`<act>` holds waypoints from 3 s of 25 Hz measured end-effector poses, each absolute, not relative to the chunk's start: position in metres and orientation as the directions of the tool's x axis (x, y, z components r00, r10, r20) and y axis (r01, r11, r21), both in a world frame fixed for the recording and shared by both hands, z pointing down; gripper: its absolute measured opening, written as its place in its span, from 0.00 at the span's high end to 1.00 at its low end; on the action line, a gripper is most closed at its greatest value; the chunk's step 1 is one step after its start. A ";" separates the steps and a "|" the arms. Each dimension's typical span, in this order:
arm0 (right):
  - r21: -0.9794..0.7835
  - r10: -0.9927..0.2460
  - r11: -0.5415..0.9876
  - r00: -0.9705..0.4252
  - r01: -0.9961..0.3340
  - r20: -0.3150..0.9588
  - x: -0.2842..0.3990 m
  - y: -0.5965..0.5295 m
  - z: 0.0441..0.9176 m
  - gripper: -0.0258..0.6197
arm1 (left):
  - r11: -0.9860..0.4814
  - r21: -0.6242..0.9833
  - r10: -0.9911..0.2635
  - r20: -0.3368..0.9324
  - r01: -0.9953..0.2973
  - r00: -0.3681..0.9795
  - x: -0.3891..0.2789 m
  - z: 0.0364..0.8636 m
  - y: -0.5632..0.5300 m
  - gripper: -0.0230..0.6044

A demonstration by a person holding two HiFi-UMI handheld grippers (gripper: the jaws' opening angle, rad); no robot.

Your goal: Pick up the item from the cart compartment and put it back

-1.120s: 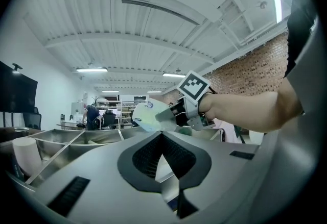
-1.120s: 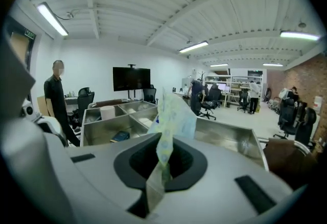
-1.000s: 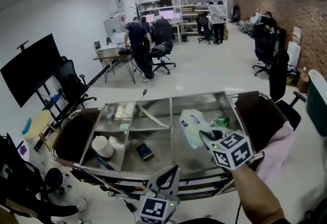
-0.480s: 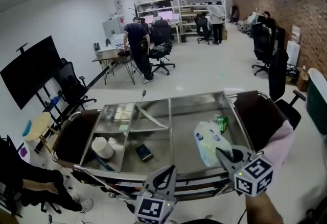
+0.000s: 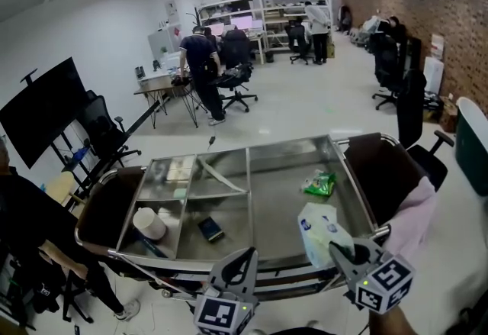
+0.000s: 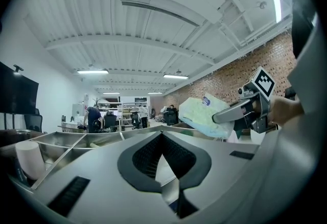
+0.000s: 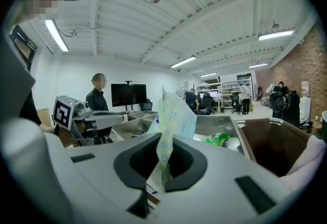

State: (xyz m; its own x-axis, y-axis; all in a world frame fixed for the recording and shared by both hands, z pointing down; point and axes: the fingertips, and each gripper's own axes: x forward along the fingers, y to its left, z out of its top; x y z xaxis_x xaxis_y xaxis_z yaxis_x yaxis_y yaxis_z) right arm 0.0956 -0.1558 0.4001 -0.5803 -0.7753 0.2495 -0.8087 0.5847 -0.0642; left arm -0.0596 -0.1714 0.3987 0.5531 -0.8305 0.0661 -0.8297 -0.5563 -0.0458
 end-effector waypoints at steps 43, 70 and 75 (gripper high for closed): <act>-0.054 -0.779 0.579 -0.571 -0.814 0.257 0.096 -0.178 0.400 0.93 | -0.537 -0.070 -0.844 0.041 -0.841 0.535 -0.055 0.395 -0.171 0.96; 0.014 -0.688 0.608 -0.519 -0.794 0.507 0.031 -0.353 0.436 0.93 | -0.532 -0.056 -0.847 0.034 -0.845 0.530 -0.063 0.396 -0.169 0.96; 0.061 -0.663 0.618 -0.478 -0.784 0.577 0.019 -0.383 0.459 0.93 | -0.531 -0.057 -0.848 0.038 -0.846 0.529 -0.062 0.397 -0.168 0.96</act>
